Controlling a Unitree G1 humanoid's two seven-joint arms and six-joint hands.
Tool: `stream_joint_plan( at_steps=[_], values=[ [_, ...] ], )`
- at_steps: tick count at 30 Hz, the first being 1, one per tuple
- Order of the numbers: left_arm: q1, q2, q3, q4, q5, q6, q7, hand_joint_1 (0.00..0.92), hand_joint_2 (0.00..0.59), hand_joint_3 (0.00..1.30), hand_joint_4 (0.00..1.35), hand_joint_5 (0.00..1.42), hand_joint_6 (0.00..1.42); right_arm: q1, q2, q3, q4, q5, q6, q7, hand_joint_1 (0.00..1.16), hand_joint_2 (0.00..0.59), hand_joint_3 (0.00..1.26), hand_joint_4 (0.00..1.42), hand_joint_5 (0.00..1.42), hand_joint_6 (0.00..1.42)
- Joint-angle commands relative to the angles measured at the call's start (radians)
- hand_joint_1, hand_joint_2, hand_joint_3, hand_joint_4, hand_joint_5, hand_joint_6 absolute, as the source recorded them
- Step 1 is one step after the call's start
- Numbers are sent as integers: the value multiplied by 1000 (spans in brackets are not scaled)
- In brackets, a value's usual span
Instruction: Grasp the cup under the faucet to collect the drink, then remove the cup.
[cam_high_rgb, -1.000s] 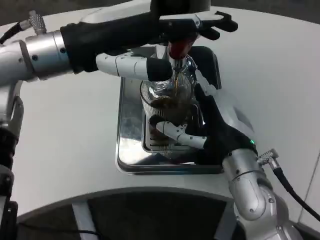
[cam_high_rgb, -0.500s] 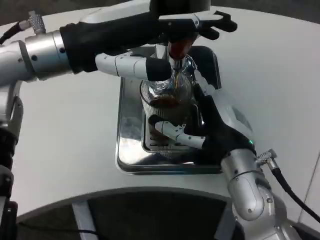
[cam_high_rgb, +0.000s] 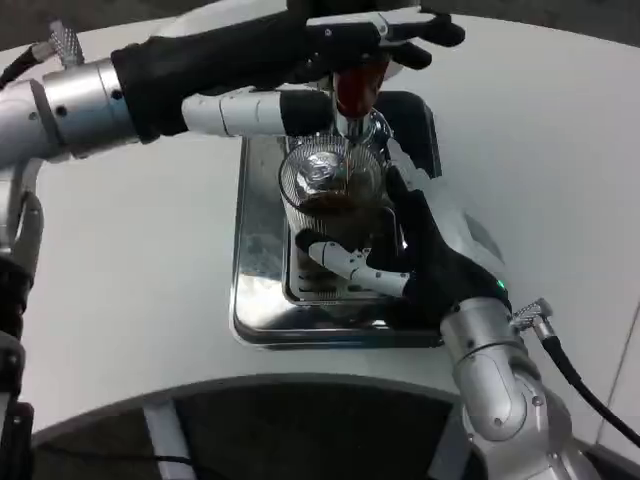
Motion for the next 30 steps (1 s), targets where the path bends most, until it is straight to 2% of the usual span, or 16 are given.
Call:
stream_joint_plan(
  at_steps=[1,18,25,30],
  values=[
    [22,2,20,-19,-32,78,-21,0,41,116,0,93,18,-3,6,6,-14,4,-9,-15,513,201,0,0,0,0],
    [42,2,96,-183,-155,342,-43,0,41,98,0,98,35,0,7,10,-28,-2,-2,-18,529,206,0,0,0,0],
    [80,26,122,-277,-187,435,-40,0,41,98,0,102,39,-4,11,11,-22,1,-6,-22,532,207,0,0,0,0],
    [131,71,157,-349,-206,486,-36,0,47,98,0,108,50,-3,14,12,-22,3,-7,-25,533,207,0,0,0,0]
  ],
)
